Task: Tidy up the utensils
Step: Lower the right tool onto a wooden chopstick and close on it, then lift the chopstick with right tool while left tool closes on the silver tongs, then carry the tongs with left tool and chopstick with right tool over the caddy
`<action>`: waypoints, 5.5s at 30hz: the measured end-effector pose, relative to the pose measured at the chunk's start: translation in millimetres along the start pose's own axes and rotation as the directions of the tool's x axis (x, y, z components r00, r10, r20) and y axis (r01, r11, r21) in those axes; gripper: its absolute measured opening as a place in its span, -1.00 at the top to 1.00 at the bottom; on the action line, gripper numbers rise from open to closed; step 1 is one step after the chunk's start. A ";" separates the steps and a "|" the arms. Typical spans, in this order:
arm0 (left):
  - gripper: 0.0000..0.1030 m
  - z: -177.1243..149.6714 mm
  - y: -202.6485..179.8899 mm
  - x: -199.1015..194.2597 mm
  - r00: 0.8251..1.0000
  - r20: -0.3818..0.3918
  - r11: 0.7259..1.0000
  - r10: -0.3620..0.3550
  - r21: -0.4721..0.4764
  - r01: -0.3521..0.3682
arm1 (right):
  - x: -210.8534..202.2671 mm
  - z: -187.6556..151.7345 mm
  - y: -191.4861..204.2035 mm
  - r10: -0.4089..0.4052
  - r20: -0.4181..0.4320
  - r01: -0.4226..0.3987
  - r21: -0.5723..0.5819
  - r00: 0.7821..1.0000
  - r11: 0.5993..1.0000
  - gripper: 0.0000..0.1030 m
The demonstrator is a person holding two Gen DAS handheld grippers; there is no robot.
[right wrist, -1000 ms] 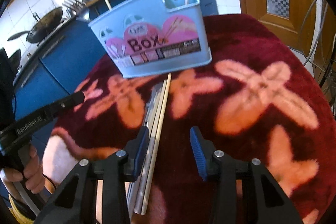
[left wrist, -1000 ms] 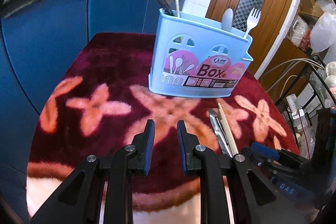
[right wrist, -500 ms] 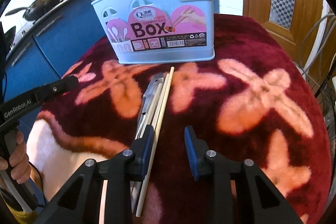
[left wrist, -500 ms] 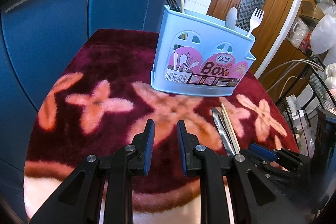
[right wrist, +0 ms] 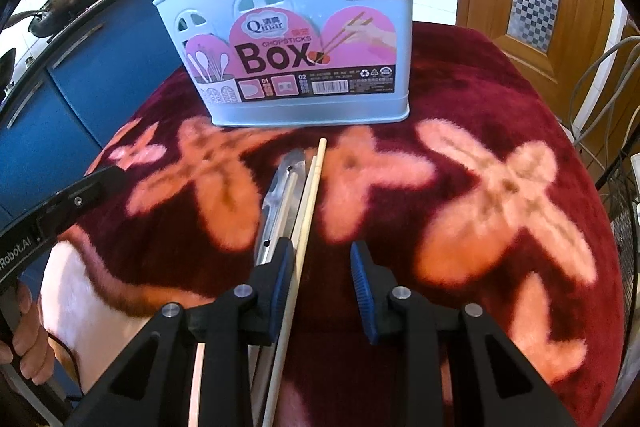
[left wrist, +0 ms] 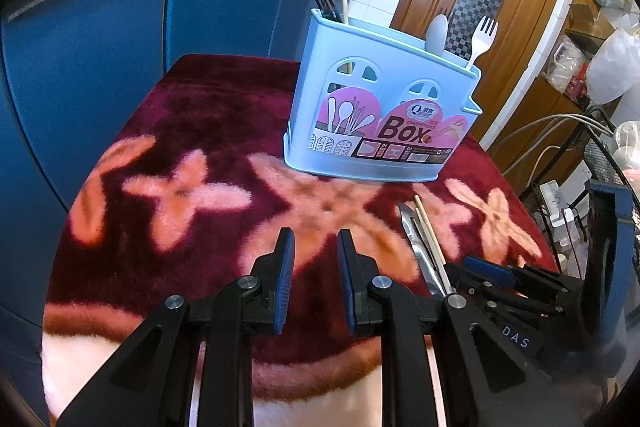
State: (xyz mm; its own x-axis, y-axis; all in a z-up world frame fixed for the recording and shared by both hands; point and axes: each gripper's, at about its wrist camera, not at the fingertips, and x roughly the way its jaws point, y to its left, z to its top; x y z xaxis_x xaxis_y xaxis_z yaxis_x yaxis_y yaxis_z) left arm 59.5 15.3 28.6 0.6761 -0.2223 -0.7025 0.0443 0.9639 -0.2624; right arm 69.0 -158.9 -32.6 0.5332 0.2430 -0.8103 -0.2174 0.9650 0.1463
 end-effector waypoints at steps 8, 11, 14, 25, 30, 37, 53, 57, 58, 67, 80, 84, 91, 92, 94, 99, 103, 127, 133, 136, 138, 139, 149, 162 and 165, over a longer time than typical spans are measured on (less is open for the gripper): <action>0.60 -0.5 -1.6 -0.7 1.000 0.002 1.000 -0.013 0.004 0.013 | -10.0 -9.8 7.5 -0.026 -0.046 0.023 -0.075 0.999 0.997 0.41; 0.60 -1.1 -1.3 -1.2 1.000 0.002 1.000 -0.018 0.003 0.018 | -10.3 -10.9 9.4 -0.052 -0.067 0.044 -0.113 0.996 0.993 0.42; 0.60 -1.4 -0.3 -1.8 1.000 0.002 1.000 -0.022 -0.001 0.022 | -2.7 -13.4 12.5 -0.076 -0.096 0.060 -0.157 0.992 0.986 0.49; 0.60 -5.5 -14.3 -1.1 0.999 -0.024 0.999 -0.035 0.033 0.036 | -5.4 -5.7 -12.8 -0.026 -0.037 0.025 -0.027 0.999 0.999 0.89; 0.60 -8.2 -30.6 6.3 0.994 -0.075 0.996 -0.075 0.051 0.079 | -19.7 -8.2 -25.8 0.011 0.019 -0.011 0.032 1.000 0.999 0.89; 0.60 -15.7 -56.7 17.2 0.973 -0.175 0.985 -0.153 0.054 0.164 | -40.0 -13.6 -41.3 0.056 0.083 -0.063 0.080 0.995 0.995 0.89; 0.59 -35.9 -91.9 42.4 0.958 -0.276 0.986 -0.082 0.119 0.119 | -50.5 -26.4 -61.3 0.124 0.148 -0.145 0.138 0.981 0.980 0.89; 0.54 -33.7 -93.4 48.5 0.960 -0.273 0.988 -0.068 0.116 0.103 | -50.0 -27.8 -63.5 0.132 0.150 -0.153 0.141 0.980 0.978 0.88; 0.54 -32.2 -93.9 50.2 0.961 -0.270 0.988 -0.064 0.116 0.098 | -49.7 -27.9 -64.2 0.135 0.151 -0.156 0.143 0.979 0.977 0.88; 0.54 -9.8 -91.3 70.8 0.953 -0.298 0.991 -0.054 0.102 0.088 | -47.9 -28.9 -67.9 0.147 0.152 -0.169 0.149 0.977 0.974 0.88; 0.54 18.9 -92.2 98.9 0.940 -0.339 0.994 -0.035 0.085 0.068 | -43.9 -27.8 -75.8 0.159 0.148 -0.182 0.163 0.976 0.970 0.88; 0.54 23.3 -92.0 105.0 0.940 -0.340 0.994 -0.036 0.085 0.069 | -41.8 -27.3 -76.8 0.161 0.145 -0.184 0.166 0.976 0.969 0.88; 0.57 29.8 -87.6 111.9 0.939 -0.336 0.994 -0.074 0.046 0.095 | -41.2 -27.2 -76.2 0.167 0.146 -0.190 0.166 0.975 0.968 0.88; 0.59 30.6 -85.1 112.6 0.939 -0.332 0.994 -0.093 0.025 0.107 | -41.5 -27.2 -75.7 0.168 0.148 -0.192 0.165 0.975 0.967 0.88; 0.62 31.9 -77.0 109.7 0.939 -0.318 0.991 -0.129 -0.005 0.134 | -42.7 -27.2 -75.3 0.171 0.152 -0.195 0.163 0.974 0.967 0.88; 0.70 28.9 -65.6 99.5 0.939 -0.283 0.981 -0.194 -0.057 0.185 | -46.8 -26.2 -73.6 0.171 0.165 -0.196 0.154 0.971 0.968 0.88; 0.76 26.6 -59.4 81.1 0.943 -0.241 0.973 -0.231 -0.077 0.218 | -53.1 -24.3 -70.3 0.177 0.193 -0.206 0.140 0.965 0.968 0.88; 0.99 65.6 -44.0 -46.6 0.937 0.135 0.946 -0.321 0.001 0.324 | -96.0 -5.4 -42.7 0.241 0.417 -0.286 0.046 0.876 0.957 0.88; 0.99 82.9 -48.2 -61.1 0.934 0.201 0.955 -0.294 0.037 0.293 | -95.0 -1.9 -42.8 0.237 0.417 -0.281 0.048 0.878 0.958 0.88; 0.99 96.1 -49.6 -69.3 0.930 0.246 0.962 -0.274 0.060 0.268 | -93.2 -0.4 -44.3 0.237 0.424 -0.286 0.054 0.874 0.957 0.88; 0.99 106.0 -50.3 -73.3 0.926 0.273 0.966 -0.260 0.071 0.250 | -92.5 0.9 -46.1 0.240 0.429 -0.292 0.059 0.871 0.955 0.88; 0.99 112.0 -50.6 -75.1 0.925 0.287 0.968 -0.250 0.076 0.238 | -92.2 1.9 -46.7 0.241 0.433 -0.295 0.061 0.869 0.953 0.88; 0.99 176.7 -53.7 -90.5 0.883 0.437 0.985 -0.169 0.111 0.133 | -91.9 14.3 -50.7 0.252 0.474 -0.317 0.061 0.844 0.946 0.88; 0.99 212.3 -53.7 -48.0 0.863 0.494 0.991 -0.104 0.120 0.051 | -85.8 49.9 -64.2 0.254 0.536 -0.333 0.054 0.805 0.942 0.88; 0.99 213.8 -51.2 -33.2 0.869 0.483 0.992 -0.103 0.108 0.057 | -81.8 69.0 -65.6 0.253 0.561 -0.331 0.040 0.788 0.943 0.88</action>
State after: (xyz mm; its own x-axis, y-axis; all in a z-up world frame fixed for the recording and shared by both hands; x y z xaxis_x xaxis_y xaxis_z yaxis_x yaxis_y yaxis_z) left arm 192.0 4.5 206.7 0.9387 -0.2216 -0.2639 0.1623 0.9599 -0.2287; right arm 96.0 -235.3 63.2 0.8238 0.4910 -0.2834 -0.3488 0.8331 0.4293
